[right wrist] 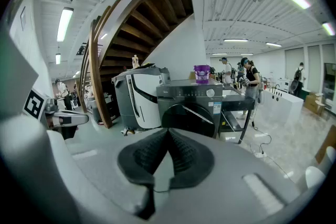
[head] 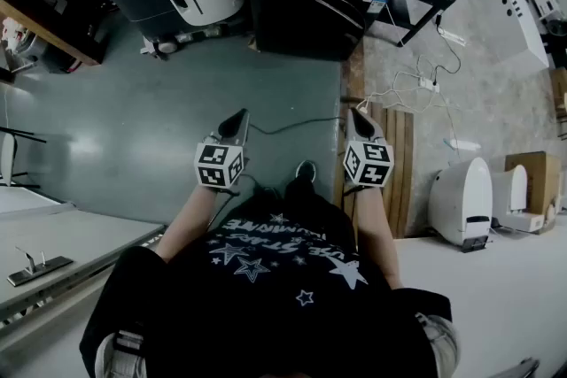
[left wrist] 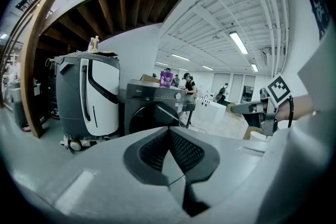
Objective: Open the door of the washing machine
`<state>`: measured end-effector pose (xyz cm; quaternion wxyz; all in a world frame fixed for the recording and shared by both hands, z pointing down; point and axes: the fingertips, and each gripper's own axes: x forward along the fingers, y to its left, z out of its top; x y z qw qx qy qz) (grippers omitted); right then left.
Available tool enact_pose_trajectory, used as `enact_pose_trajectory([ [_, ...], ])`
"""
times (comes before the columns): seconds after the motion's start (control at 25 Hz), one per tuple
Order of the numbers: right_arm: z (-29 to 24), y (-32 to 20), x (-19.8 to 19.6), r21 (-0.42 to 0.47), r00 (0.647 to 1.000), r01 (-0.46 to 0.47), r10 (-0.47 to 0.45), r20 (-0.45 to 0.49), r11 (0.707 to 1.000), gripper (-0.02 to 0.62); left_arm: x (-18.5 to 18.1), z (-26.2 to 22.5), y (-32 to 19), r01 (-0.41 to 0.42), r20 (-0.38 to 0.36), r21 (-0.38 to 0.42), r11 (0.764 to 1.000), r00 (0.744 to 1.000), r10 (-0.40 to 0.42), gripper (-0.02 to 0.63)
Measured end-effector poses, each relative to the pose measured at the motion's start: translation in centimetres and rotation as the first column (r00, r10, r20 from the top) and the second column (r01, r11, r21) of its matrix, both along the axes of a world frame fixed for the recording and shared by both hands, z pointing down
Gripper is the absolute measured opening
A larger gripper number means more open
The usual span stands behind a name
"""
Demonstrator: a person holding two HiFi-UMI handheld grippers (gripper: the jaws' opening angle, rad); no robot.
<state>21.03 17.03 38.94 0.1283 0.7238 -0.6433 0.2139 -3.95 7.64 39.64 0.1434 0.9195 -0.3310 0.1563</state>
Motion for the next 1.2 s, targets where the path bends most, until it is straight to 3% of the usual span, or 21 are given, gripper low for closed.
enact_pose_trajectory([
  [0.32, -0.9, -2.1, -1.0, 0.029, 1.000, 0.021, -0.021, -0.023, 0.999, 0.005, -0.7, -0.4, -1.9, 0.026, -0.008, 0.019, 0.999, 1.000, -0.026, 0.011],
  [0.68, -0.3, -2.8, -3.6, 0.020, 0.999, 0.039, -0.040, 0.011, 0.999, 0.005, -4.5, 1.5, -0.9, 0.078, 0.008, -0.036, 0.996, 0.997, -0.078, 0.011],
  [0.92, -0.5, -3.6, -3.5, 0.065, 0.998, -0.015, 0.012, 0.056, 0.998, 0.005, -4.3, 1.3, -1.9, 0.059, 0.015, -0.003, 0.998, 0.998, -0.059, 0.011],
  [1.12, 1.6, -5.0, -0.7, 0.056, 0.995, -0.032, 0.027, 0.096, 0.998, 0.212, -2.2, 1.9, -3.2, 0.055, 0.033, -0.006, 0.998, 0.998, -0.055, 0.012],
  [1.2, 3.0, -5.9, 1.2, 0.040, 0.992, -0.048, 0.043, 0.117, 0.998, 0.239, -0.9, 2.8, -3.8, 0.058, 0.046, -0.026, 0.998, 0.997, -0.057, 0.011],
])
